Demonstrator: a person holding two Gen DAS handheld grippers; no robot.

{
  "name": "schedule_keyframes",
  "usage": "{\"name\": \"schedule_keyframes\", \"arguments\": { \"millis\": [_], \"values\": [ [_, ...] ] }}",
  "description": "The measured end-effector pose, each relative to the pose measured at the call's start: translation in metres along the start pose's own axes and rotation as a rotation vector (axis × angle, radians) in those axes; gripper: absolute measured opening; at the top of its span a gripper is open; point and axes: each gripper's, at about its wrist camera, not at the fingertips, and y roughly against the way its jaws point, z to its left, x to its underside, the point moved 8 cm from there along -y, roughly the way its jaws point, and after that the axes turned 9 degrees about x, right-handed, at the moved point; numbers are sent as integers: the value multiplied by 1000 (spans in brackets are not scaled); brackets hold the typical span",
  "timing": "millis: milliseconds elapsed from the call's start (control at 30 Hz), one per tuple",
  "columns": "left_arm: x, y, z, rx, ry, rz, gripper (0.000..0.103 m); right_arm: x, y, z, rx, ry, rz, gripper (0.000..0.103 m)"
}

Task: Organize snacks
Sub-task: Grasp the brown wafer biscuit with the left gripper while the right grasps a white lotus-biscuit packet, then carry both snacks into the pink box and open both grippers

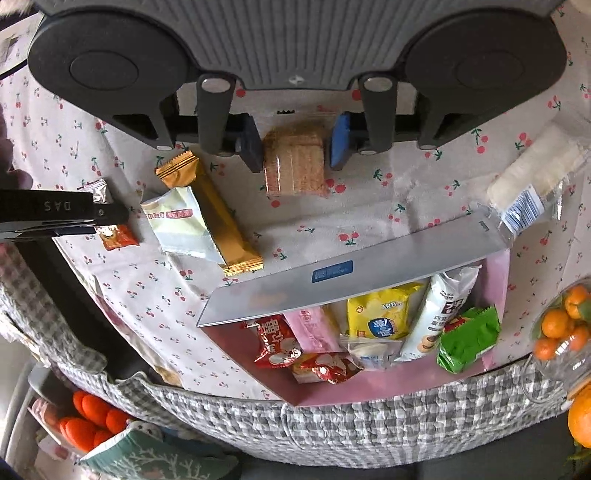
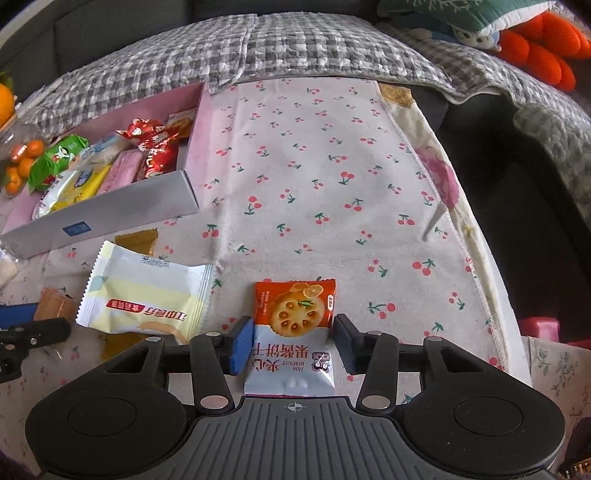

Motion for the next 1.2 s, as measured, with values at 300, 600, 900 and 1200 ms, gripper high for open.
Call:
{"name": "schedule_keyframes", "arguments": {
  "millis": [300, 600, 900, 1200],
  "values": [
    [2, -7, -11, -10, -48, 5, 45, 1, 1, 6, 5, 26, -14, 45],
    [1, -5, -8, -20, -41, 13, 33, 2, 5, 9, -12, 9, 12, 39],
    [-2, 4, -8, 0, -17, 4, 32, -4, 14, 3, -42, -72, 35, 39],
    [-11, 17, -6, 23, 12, -26, 32, -19, 32, 5, -88, -135, 12, 39]
  ]
}}
